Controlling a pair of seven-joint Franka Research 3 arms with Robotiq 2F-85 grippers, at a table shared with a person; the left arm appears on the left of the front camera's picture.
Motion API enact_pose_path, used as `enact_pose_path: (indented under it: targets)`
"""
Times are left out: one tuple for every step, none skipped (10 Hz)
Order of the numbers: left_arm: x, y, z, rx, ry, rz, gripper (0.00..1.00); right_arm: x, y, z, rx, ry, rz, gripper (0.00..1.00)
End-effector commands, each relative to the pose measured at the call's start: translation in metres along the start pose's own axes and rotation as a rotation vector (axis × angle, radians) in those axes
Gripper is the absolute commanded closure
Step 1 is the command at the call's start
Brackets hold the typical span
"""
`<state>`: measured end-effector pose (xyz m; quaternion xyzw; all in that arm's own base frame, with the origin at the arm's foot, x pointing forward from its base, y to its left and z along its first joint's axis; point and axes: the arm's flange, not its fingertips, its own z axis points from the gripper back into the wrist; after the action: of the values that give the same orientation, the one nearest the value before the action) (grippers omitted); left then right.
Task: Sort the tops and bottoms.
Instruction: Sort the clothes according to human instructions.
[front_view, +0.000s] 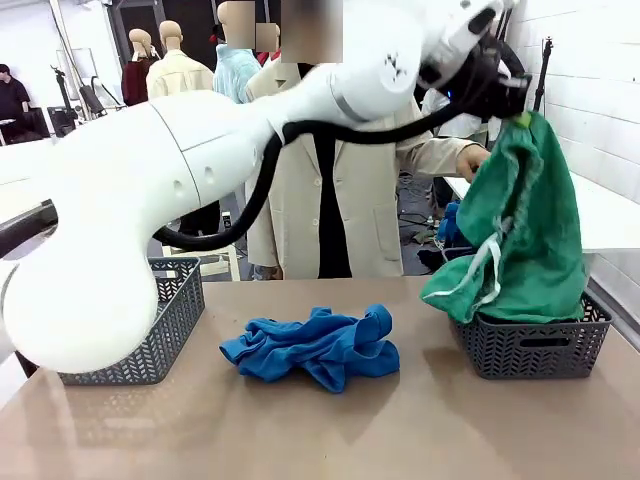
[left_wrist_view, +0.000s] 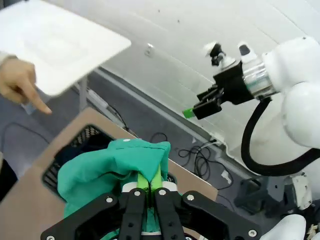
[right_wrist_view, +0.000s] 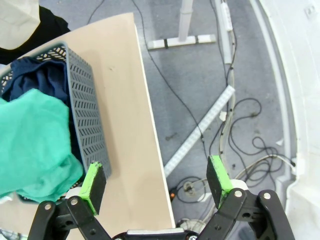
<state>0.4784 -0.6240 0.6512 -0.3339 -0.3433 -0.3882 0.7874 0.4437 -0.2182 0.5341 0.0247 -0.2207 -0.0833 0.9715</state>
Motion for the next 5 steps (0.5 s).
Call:
enact_pose_path:
  targets:
    - [0.084, 0.008, -0.081, -0.062, -0.018, 0.103, 1.0, -0.001, 0.002, 0.001, -0.016, 0.01, -0.009, 0.0]
    - [0.068, 0.013, -0.102, -0.102, 0.034, 0.129, 1.0, -0.001, 0.002, 0.001, -0.016, 0.01, -0.009, 0.0]
    - [0.049, 0.018, -0.117, -0.07, 0.091, 0.092, 1.0, -0.001, 0.002, 0.001, -0.016, 0.01, -0.009, 0.0]
    - [0.026, 0.026, -0.124, -0.031, 0.188, 0.093, 1.0, -0.001, 0.002, 0.001, -0.016, 0.01, -0.009, 0.0]
    - [-0.04, 0.013, -0.061, -0.064, 0.057, 0.106, 1.0, -0.001, 0.002, 0.001, -0.016, 0.01, -0.009, 0.0]
